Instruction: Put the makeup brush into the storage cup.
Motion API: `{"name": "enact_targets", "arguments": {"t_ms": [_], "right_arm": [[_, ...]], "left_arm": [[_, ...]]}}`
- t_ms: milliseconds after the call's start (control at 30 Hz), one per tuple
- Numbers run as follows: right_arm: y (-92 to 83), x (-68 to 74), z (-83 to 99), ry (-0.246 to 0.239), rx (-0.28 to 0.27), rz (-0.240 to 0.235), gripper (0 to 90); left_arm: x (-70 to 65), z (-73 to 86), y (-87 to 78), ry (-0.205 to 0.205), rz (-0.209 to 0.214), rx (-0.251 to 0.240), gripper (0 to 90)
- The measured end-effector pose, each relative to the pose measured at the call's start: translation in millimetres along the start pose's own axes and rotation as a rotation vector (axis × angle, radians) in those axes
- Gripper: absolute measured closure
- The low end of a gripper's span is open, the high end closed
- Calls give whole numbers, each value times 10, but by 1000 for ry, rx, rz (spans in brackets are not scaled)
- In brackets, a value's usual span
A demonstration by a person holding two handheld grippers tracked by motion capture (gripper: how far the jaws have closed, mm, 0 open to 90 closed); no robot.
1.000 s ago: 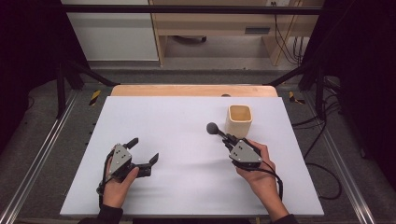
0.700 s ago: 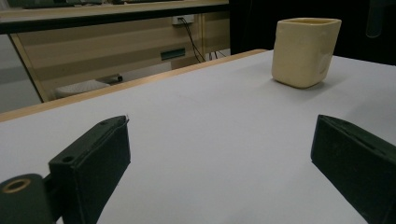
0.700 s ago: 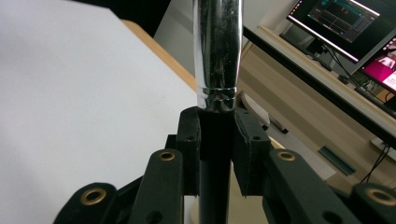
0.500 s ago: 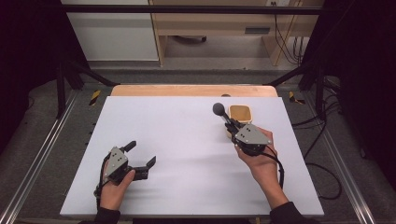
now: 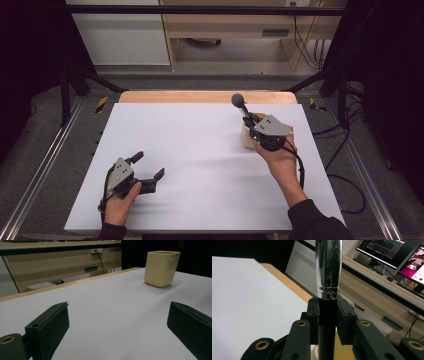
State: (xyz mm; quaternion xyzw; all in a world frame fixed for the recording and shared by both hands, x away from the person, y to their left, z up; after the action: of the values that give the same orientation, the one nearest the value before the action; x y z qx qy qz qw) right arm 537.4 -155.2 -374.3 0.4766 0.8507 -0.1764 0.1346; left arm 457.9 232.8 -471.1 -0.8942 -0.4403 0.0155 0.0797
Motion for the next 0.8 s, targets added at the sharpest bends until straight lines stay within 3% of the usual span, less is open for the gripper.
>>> {"name": "enact_targets", "arguments": {"t_ms": [167, 800], "right_arm": [[27, -75, 9, 19, 4, 33, 744], [126, -266, 100, 154, -16, 38, 744]], "left_arm": [[13, -6, -9, -4, 0, -6, 37], [64, -1, -37, -14, 1, -15, 37]]}}
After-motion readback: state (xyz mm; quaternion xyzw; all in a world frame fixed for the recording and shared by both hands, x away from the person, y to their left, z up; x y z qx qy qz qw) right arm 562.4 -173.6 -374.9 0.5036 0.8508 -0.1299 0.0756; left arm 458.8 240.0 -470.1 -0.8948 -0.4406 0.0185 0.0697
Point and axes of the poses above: each handheld gripper's, and its own axes: y roughly forward along the jaws, z roughly out of its underside, x roughly to its left, the point moved 3 cm from there along y, roughly forward along the jaws, and after that the axes turned 2 degrees about -x, right-handed, at the moved point
